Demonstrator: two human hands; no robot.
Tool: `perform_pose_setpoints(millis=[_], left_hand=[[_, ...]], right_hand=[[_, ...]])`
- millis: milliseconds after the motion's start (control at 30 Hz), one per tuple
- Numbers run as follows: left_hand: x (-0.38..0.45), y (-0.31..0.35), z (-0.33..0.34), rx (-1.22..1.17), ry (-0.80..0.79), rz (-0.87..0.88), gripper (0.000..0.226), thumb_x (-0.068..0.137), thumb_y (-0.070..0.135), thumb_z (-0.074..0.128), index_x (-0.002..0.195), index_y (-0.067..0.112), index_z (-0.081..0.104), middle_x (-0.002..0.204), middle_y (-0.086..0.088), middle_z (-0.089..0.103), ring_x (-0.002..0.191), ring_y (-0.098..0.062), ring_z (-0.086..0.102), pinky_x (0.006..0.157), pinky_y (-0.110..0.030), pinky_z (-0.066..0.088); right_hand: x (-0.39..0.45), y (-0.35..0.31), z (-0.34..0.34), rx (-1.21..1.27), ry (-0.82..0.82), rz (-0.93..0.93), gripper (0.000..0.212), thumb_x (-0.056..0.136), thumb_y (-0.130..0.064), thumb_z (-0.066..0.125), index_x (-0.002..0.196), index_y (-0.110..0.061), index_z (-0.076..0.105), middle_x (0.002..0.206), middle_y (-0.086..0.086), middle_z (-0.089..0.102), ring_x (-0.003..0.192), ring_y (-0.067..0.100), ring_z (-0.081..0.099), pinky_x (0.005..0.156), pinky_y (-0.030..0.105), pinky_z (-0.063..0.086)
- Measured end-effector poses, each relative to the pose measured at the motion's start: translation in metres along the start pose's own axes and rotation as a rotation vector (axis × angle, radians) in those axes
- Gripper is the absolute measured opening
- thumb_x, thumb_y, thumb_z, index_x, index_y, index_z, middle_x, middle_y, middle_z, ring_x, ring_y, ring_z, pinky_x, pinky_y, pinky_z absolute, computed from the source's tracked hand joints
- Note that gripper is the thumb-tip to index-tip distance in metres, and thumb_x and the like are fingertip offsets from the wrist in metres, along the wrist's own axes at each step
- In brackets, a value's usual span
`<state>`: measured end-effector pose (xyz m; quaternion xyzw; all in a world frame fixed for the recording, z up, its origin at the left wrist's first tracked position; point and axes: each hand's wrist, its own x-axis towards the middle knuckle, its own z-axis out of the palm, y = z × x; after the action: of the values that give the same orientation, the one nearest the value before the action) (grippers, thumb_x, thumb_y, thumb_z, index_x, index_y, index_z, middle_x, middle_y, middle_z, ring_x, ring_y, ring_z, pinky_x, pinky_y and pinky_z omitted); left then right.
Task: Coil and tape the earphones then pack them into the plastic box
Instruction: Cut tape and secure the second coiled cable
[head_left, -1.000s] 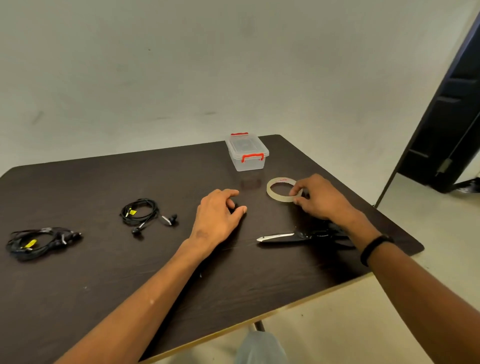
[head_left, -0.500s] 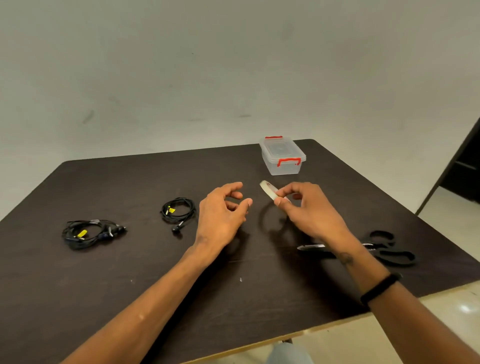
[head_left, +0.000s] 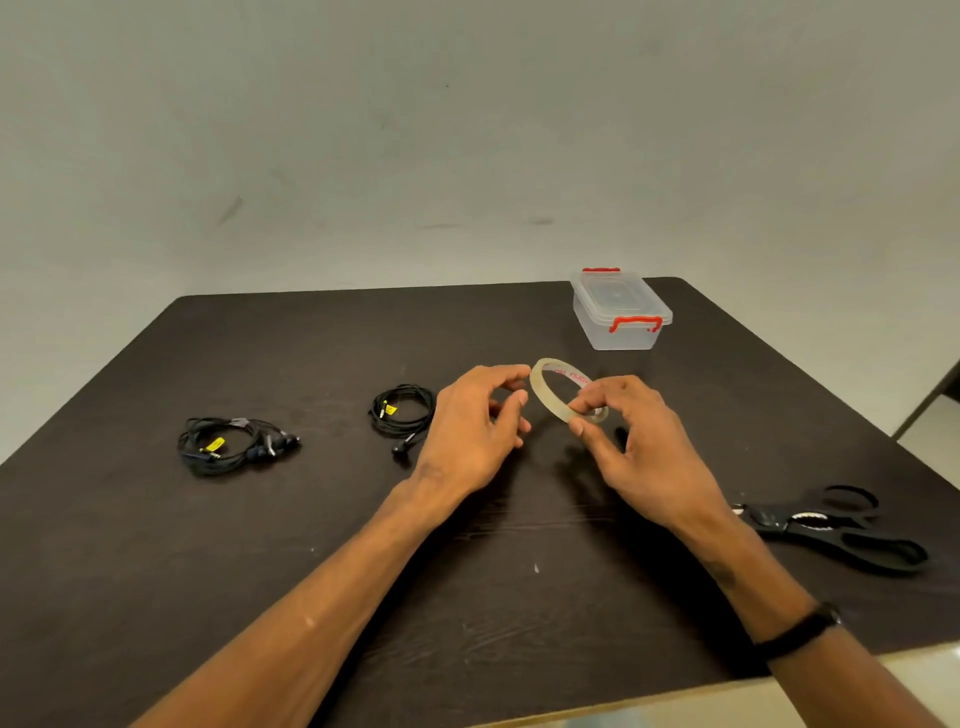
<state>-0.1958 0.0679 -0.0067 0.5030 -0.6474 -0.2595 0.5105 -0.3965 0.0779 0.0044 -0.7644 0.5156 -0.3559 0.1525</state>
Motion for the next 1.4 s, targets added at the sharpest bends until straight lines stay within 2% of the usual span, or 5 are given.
perform_pose_setpoints(millis=[533,767,967,1200,1400], left_hand=[[-0.002,0.005,-0.001,0.035,0.101,-0.028,0.005,0.095,0.019,0.075,0.097,0.017,0.079,0.070,-0.004,0.075,0.058,-0.016,0.073,0.063,-0.042,0.064],[-0.004,0.008,-0.001,0.164,0.094,0.078,0.008,0.094,0.018,0.072,0.087,0.017,0.070,0.071,0.010,0.067,0.055,-0.008,0.063,0.055,-0.020,0.052],[-0.011,0.017,0.004,0.140,0.087,0.128,0.012,0.091,0.014,0.069,0.081,0.018,0.063,0.068,0.009,0.065,0.054,-0.011,0.062,0.054,-0.023,0.050],[-0.020,0.024,0.022,0.033,-0.013,-0.039,0.011,0.095,0.013,0.067,0.084,0.011,0.066,0.063,-0.004,0.070,0.049,-0.016,0.069,0.052,-0.033,0.060],[-0.019,0.021,0.021,0.098,-0.065,-0.128,0.009,0.095,0.017,0.068,0.086,0.016,0.070,0.067,-0.001,0.074,0.057,-0.015,0.072,0.060,-0.025,0.060]], right_hand=[[-0.004,-0.001,0.000,-0.053,-0.022,-0.049,0.019,0.095,-0.016,0.074,0.112,-0.025,0.071,0.124,-0.009,0.058,0.117,0.009,0.047,0.081,0.009,0.037],[-0.006,-0.003,0.000,-0.065,-0.020,-0.030,0.017,0.099,-0.021,0.070,0.116,-0.025,0.071,0.109,-0.013,0.062,0.095,-0.001,0.054,0.074,0.005,0.037],[-0.007,-0.004,-0.018,-0.246,0.074,0.020,0.024,0.099,-0.037,0.069,0.120,-0.028,0.075,0.114,-0.005,0.075,0.106,0.019,0.064,0.087,0.042,0.056],[0.003,0.015,-0.045,-0.491,0.035,0.245,0.046,0.079,-0.069,0.075,0.105,-0.031,0.077,0.099,-0.006,0.078,0.093,0.019,0.072,0.077,0.040,0.060],[-0.002,0.024,-0.062,-0.257,-0.115,0.263,0.054,0.066,-0.057,0.092,0.110,-0.029,0.078,0.096,-0.017,0.073,0.089,0.002,0.068,0.080,0.024,0.053]])
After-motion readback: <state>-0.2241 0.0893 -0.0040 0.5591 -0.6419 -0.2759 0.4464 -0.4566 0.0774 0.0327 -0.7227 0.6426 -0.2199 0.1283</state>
